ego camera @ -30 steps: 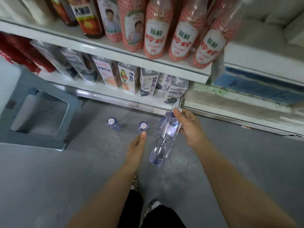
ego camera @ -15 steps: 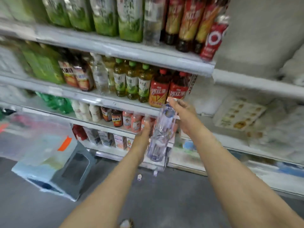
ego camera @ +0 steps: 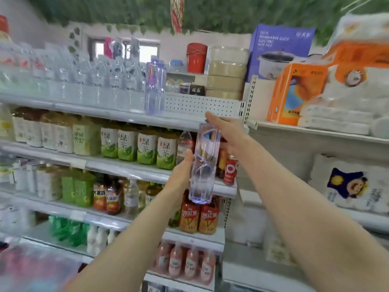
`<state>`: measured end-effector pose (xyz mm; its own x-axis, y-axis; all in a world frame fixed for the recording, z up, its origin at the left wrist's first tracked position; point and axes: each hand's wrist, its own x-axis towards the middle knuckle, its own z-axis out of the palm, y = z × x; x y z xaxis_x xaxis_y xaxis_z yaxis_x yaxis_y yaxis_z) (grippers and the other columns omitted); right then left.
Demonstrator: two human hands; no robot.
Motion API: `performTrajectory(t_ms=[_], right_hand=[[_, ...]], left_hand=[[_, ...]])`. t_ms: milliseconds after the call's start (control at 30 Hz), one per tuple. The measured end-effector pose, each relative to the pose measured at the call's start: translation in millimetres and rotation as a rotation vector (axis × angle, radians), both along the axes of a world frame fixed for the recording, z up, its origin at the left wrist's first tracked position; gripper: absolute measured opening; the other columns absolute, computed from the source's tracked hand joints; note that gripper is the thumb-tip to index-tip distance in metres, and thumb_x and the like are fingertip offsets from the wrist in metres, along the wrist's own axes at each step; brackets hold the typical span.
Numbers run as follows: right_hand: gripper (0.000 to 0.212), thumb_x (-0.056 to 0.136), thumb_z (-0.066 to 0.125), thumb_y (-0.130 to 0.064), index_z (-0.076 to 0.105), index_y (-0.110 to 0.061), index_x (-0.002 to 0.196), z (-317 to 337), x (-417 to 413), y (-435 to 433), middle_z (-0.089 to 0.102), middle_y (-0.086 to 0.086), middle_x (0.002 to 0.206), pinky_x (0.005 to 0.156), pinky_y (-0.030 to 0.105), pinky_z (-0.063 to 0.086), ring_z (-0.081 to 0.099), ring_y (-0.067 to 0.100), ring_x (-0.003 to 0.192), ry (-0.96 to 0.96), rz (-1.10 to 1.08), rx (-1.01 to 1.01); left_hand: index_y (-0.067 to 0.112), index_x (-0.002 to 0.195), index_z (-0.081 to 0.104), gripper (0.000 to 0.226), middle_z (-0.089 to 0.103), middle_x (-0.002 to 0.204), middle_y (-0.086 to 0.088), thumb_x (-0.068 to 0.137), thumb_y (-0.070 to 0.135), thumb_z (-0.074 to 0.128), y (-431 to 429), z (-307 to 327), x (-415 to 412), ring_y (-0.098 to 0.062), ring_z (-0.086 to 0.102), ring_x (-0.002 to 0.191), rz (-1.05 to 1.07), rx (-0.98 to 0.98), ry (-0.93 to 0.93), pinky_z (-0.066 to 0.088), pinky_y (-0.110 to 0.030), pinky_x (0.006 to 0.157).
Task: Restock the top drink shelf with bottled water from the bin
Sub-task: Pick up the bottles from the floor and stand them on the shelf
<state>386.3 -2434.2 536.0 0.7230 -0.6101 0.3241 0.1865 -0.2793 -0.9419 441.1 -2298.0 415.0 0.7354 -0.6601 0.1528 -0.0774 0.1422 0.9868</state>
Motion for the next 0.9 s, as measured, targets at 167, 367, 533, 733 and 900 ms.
performTrajectory(t_ms=[167,367,533,733,900], right_hand=[[0.031,0.075,0.087,-0.048,0.079,-0.019,0.083,59,16,8,0.078,-0.005,0.077,0.077,0.039,0.054,0.072,0.018,0.089,-0.065,0.028,-0.029],[0.040,0.068,0.091,-0.049,0.077,-0.019,0.091,113,69,4,0.079,-0.006,0.078,0.063,0.029,0.051,0.074,0.007,0.062,-0.148,0.009,-0.070],[0.041,0.069,0.090,-0.050,0.077,-0.017,0.090,151,119,-5,0.080,0.004,0.092,0.078,0.039,0.060,0.075,0.025,0.090,-0.197,0.007,-0.087],[0.039,0.088,0.072,-0.051,0.075,-0.014,0.101,177,169,-22,0.078,0.006,0.095,0.069,0.033,0.061,0.075,0.023,0.081,-0.194,0.147,-0.046],[0.043,0.099,0.058,-0.049,0.070,-0.009,0.108,179,200,-35,0.077,0.005,0.090,0.072,0.038,0.064,0.074,0.023,0.076,-0.193,0.163,0.009]], left_hand=[[0.032,0.135,0.059,0.100,0.063,0.135,-0.003,0.067,0.096,0.026,-1,54,25,-0.031,0.054,0.128,0.001,-0.020,-0.073,0.036,-0.057,0.111],[0.028,0.134,0.058,0.095,0.063,0.134,-0.001,0.069,0.094,0.036,-10,98,90,-0.026,0.056,0.127,-0.090,-0.114,-0.115,0.036,-0.054,0.112],[0.020,0.133,0.062,0.068,0.067,0.129,-0.005,0.087,0.069,0.052,-15,131,160,-0.027,0.061,0.123,-0.432,-0.182,-0.122,0.042,-0.056,0.108],[0.006,0.133,0.061,0.059,0.061,0.130,-0.019,0.091,0.047,0.063,-26,162,221,-0.034,0.060,0.117,-0.656,-0.225,-0.137,0.042,-0.052,0.109],[0.009,0.104,0.073,0.054,0.073,0.097,-0.006,0.072,0.052,0.075,-47,166,244,-0.021,0.063,0.085,-0.417,-0.266,-0.191,0.044,-0.034,0.084]])
